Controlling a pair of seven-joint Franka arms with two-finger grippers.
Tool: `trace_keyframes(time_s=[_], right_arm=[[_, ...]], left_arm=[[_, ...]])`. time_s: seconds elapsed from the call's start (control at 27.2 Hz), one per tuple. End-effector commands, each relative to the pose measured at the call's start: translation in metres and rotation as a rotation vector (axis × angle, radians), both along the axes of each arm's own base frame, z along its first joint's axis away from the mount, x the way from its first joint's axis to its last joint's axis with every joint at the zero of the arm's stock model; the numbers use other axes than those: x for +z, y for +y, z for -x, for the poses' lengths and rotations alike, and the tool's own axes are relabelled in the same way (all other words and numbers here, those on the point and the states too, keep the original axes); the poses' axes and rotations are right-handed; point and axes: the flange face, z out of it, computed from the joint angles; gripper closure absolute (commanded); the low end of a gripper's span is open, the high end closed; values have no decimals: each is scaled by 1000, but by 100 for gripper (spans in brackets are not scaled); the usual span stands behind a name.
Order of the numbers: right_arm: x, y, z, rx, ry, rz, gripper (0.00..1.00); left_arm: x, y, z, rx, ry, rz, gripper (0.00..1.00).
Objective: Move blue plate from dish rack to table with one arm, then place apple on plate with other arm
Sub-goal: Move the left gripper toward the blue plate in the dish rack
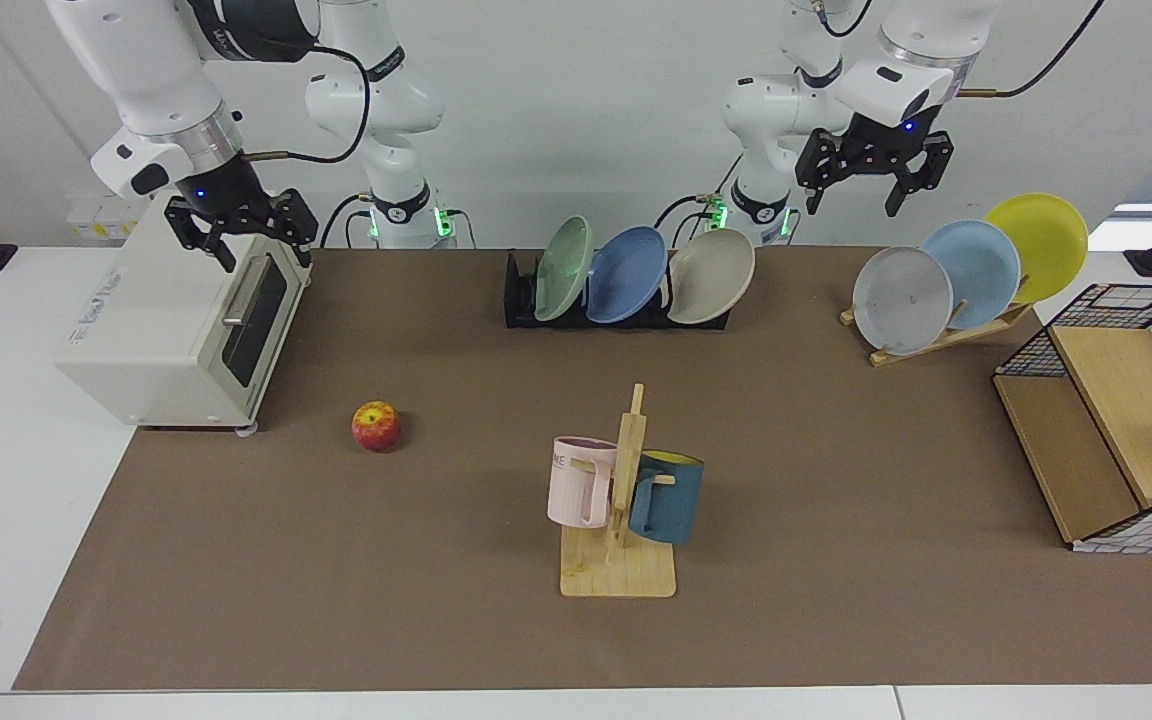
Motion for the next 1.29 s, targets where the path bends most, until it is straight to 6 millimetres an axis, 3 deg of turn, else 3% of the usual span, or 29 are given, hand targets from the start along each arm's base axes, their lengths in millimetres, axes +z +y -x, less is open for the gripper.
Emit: trace_keyframes(time_s=[0.0,1.25], right_arm=[[3,-4,1,18,0,-5,0],[3,-4,1,18,2,-5,0]], left_arm=[[0,3,4,-9,0,-4,0],[-21,1,28,-8,34,-5,0]])
